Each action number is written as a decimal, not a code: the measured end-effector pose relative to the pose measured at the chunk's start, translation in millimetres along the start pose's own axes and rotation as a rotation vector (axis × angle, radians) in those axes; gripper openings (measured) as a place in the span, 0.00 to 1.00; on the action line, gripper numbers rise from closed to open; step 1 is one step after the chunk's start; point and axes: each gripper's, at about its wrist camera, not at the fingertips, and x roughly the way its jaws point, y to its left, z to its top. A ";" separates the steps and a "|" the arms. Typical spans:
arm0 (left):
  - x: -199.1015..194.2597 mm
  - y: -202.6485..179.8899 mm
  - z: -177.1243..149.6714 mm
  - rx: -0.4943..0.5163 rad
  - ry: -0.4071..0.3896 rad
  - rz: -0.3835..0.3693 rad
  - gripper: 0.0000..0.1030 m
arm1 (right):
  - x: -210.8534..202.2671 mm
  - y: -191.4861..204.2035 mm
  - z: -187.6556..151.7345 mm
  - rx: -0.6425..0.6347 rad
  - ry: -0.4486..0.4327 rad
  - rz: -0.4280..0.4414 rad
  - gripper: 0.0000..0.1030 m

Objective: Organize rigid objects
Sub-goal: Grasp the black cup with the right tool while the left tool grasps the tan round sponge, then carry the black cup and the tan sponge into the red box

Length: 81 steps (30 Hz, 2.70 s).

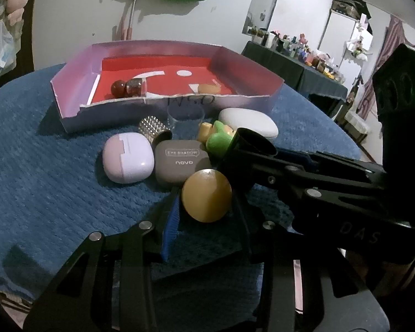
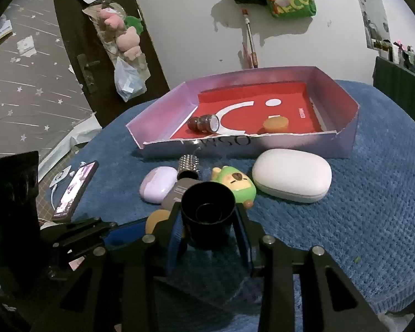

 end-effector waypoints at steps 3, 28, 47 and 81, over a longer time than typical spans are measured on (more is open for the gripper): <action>-2.7 -0.2 1.8 0.000 -0.006 0.000 0.34 | -3.6 1.3 1.5 -0.001 -0.010 0.006 0.37; -12.3 9.5 17.9 0.008 -0.051 0.035 0.34 | -11.3 3.2 13.2 -0.013 -0.050 0.013 0.37; -14.2 24.9 48.4 0.012 -0.085 0.074 0.34 | -8.7 -3.8 34.9 -0.025 -0.074 -0.005 0.37; 55.9 77.6 114.8 -0.068 0.103 0.116 0.34 | 64.4 -38.4 105.6 -0.041 0.029 0.006 0.37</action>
